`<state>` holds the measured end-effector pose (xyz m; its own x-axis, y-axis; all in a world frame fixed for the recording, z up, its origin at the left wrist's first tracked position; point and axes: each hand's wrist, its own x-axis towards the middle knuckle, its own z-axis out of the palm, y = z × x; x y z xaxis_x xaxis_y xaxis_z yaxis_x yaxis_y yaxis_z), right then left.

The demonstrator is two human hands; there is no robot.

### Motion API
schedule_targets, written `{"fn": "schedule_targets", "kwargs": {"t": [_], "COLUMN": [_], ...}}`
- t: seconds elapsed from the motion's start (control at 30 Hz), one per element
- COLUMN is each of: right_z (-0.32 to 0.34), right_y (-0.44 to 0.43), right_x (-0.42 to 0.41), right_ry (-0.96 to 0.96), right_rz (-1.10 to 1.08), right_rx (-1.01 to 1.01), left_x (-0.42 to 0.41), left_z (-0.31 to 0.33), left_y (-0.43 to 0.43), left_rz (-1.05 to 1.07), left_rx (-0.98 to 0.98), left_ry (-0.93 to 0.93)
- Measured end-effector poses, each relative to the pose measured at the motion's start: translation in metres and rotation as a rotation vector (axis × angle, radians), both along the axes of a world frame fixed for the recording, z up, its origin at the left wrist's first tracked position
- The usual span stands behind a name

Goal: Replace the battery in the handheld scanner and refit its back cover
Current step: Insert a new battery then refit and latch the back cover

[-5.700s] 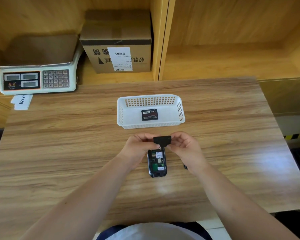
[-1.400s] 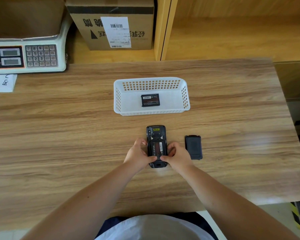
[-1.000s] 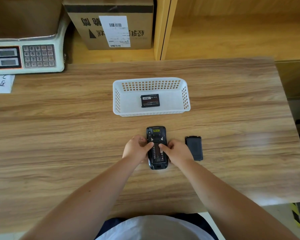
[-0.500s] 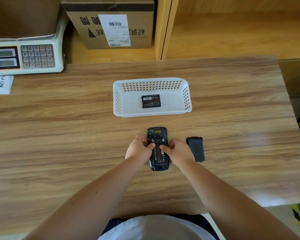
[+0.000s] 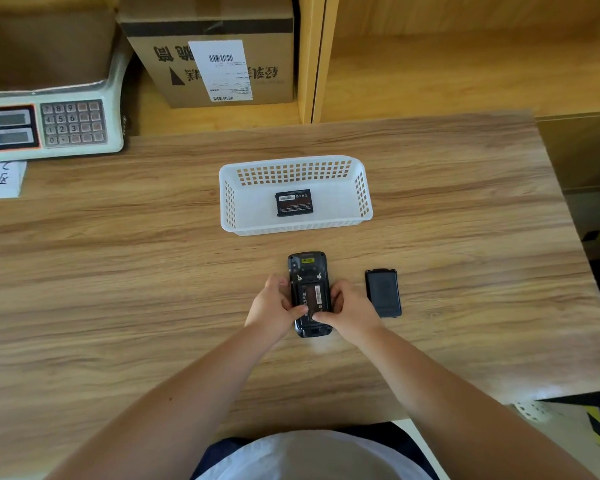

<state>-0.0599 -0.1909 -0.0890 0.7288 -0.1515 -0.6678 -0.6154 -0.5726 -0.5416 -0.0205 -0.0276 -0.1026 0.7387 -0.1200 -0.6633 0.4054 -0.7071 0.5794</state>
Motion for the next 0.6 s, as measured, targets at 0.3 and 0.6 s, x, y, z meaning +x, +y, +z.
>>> {"fn": "schedule_targets", "kwargs": {"t": [0.3,0.6], "right_z": [-0.003,0.008], "right_y": [0.012,-0.023], "right_x": [-0.008,-0.02], "right_ry": [-0.057,-0.172], "right_rz": [-0.007,-0.044], "right_rx": [-0.095,-0.08], "left_x": [-0.005,-0.011], "left_z": [0.003,0.015], "left_y": [-0.005,-0.001], "left_rz": [0.02,0.081], "left_rx": [0.031,-0.01], "left_ry": [-0.057,-0.115]}}
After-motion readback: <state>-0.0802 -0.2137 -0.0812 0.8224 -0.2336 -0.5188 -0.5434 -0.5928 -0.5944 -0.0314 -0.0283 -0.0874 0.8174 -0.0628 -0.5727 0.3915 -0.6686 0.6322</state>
